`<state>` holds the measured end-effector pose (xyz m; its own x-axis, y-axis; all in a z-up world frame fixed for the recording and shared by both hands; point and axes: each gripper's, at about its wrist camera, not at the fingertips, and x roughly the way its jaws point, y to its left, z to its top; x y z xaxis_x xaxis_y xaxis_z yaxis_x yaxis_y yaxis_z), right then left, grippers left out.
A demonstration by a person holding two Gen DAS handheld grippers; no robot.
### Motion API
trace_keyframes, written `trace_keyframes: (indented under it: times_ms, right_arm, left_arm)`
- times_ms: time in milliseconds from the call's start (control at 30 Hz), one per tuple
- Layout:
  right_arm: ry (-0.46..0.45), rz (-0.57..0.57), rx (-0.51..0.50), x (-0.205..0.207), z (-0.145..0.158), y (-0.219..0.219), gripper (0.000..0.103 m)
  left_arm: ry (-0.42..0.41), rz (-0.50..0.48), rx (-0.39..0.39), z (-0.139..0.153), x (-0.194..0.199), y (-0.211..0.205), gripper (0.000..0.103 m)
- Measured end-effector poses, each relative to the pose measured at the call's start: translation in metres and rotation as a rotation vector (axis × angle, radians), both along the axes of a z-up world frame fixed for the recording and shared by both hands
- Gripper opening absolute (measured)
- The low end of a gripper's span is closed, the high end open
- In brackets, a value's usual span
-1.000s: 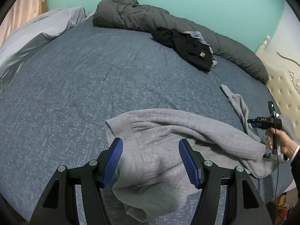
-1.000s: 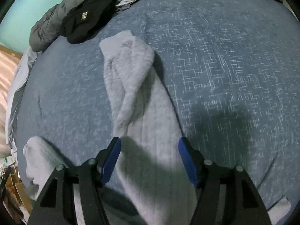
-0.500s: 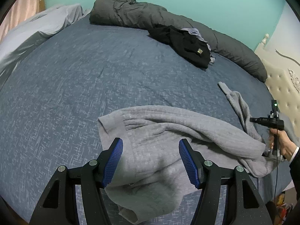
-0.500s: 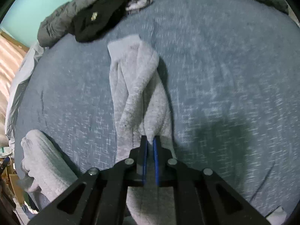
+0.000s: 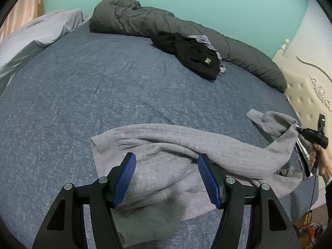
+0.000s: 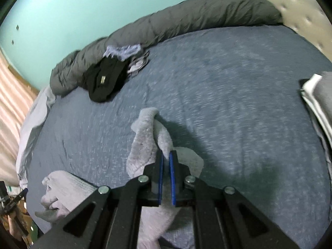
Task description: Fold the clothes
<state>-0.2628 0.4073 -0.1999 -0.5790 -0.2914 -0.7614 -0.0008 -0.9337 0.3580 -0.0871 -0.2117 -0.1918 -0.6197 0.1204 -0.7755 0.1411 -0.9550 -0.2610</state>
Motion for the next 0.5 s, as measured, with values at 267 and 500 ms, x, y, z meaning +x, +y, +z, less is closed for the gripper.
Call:
trace_keyframes:
  times_ms: [267, 500]
  right_arm:
    - [0.081, -0.096, -0.026, 0.053, 0.039, 0.035, 0.005]
    - [0.073, -0.134, 0.080, 0.071, 0.042, 0.023, 0.006]
  left_arm:
    - [0.014, 0.006, 0.031, 0.004, 0.003, -0.002, 0.066]
    - [-0.026, 0.045, 0.016, -0.009, 0.005, -0.019, 0.066]
